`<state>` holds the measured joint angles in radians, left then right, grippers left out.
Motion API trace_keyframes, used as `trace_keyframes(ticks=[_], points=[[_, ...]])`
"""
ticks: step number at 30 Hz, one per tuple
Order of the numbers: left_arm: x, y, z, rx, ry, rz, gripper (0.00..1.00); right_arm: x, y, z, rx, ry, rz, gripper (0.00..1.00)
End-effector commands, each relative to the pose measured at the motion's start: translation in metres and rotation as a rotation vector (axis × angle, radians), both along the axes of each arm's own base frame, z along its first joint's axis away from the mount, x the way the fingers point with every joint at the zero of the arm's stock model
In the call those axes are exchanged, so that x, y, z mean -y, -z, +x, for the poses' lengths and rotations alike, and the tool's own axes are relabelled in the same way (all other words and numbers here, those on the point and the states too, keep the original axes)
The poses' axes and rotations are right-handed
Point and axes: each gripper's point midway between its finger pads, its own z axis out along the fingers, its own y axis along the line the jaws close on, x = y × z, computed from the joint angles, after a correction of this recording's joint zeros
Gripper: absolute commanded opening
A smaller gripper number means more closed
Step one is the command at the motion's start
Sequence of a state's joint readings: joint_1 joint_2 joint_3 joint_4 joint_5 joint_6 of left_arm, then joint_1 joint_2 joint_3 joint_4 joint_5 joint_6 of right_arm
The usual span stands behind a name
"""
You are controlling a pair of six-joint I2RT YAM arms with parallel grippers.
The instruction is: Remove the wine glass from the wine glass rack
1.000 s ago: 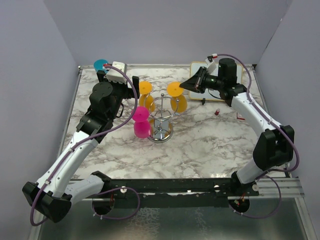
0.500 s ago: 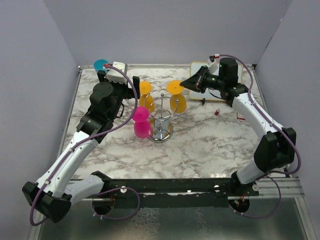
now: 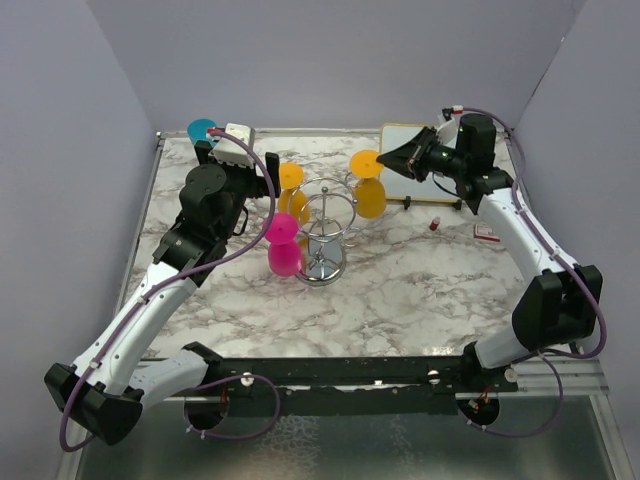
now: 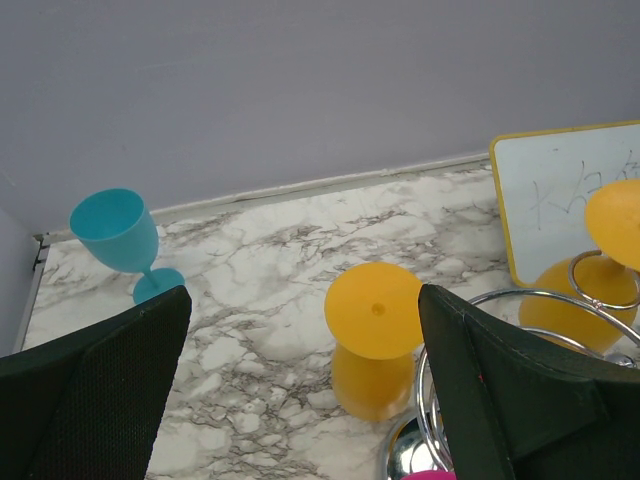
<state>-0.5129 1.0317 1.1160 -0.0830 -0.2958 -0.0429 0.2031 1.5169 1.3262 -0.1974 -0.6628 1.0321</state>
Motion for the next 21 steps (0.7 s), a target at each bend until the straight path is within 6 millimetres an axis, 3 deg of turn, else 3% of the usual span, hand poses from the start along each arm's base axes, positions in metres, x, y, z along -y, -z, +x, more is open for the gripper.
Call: trace_keyframes(ticks=[1,8,12,15,18,21], points=[[0.004,-0.008,-0.005,0.027,0.023,-0.023,0.99,0.015,-0.014,0.007,0.049,0.028,0.033,0.02],[0.003,-0.008,-0.005,0.028,0.021,-0.023,1.00,0.044,-0.026,0.019,0.106,0.046,0.075,0.02],[0.003,-0.009,-0.006,0.030,0.018,-0.023,0.99,0.064,-0.042,0.022,0.228,0.064,-0.004,0.02],[0.004,-0.010,-0.007,0.031,0.021,-0.024,1.00,0.073,-0.060,0.017,0.398,0.071,-0.134,0.02],[0.005,-0.010,-0.007,0.031,0.026,-0.025,1.00,0.094,-0.074,0.010,0.589,0.160,-0.325,0.02],[0.007,-0.010,-0.007,0.027,0.031,-0.027,1.00,0.108,-0.091,-0.014,0.891,0.191,-0.510,0.02]])
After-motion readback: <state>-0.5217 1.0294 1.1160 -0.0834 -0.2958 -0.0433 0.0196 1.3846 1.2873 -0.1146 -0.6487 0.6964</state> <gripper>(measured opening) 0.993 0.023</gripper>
